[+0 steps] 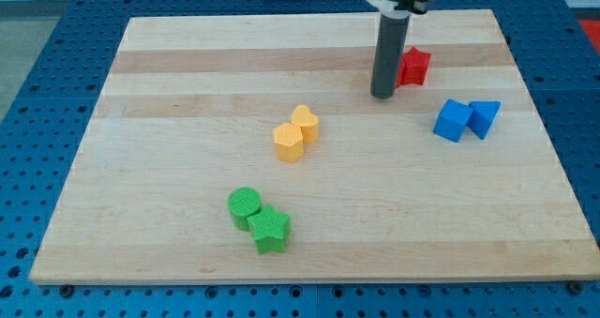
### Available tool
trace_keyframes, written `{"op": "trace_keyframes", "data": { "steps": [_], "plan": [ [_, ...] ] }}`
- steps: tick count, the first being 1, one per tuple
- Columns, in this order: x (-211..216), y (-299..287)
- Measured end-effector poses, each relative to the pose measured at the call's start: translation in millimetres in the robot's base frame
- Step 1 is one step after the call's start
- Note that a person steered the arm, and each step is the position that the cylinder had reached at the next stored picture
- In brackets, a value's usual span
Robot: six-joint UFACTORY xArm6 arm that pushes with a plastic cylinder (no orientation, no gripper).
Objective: Push the red hexagon to the top of the red star
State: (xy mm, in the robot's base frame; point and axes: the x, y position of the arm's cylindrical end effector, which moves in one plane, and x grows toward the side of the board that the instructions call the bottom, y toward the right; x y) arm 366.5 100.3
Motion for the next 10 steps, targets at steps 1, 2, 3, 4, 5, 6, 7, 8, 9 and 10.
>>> {"op": "trace_keyframes", "data": {
  "steps": [1, 2, 3, 4, 5, 6, 7, 8, 9, 10],
  "plan": [
    [-33.2, 16.3],
    [-42.4, 22.4],
    [-45.3, 45.7],
    [-30.3, 50.3],
    [28.4, 31.9],
    [-11.9, -11.8],
    [-75.4, -47.4],
    [-78.4, -55.3],
    [-76.9, -20.2],
    [-75.6, -14.9]
  ]
}}
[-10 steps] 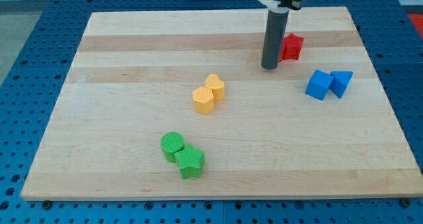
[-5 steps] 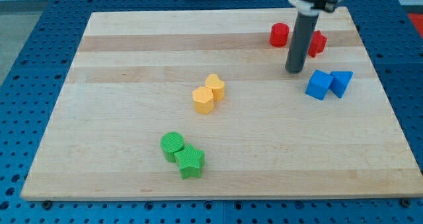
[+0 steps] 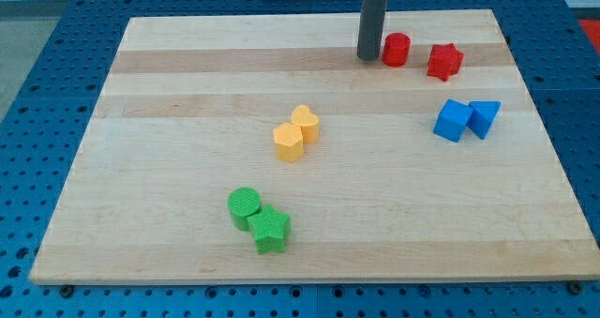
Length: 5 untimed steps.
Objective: Push the red hexagon to the top of the red star
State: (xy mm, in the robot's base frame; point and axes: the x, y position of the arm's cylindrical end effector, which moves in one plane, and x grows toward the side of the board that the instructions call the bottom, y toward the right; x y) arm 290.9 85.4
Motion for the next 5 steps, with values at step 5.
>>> {"op": "trace_keyframes", "data": {
  "steps": [5],
  "plan": [
    [4.7, 43.4]
  ]
}}
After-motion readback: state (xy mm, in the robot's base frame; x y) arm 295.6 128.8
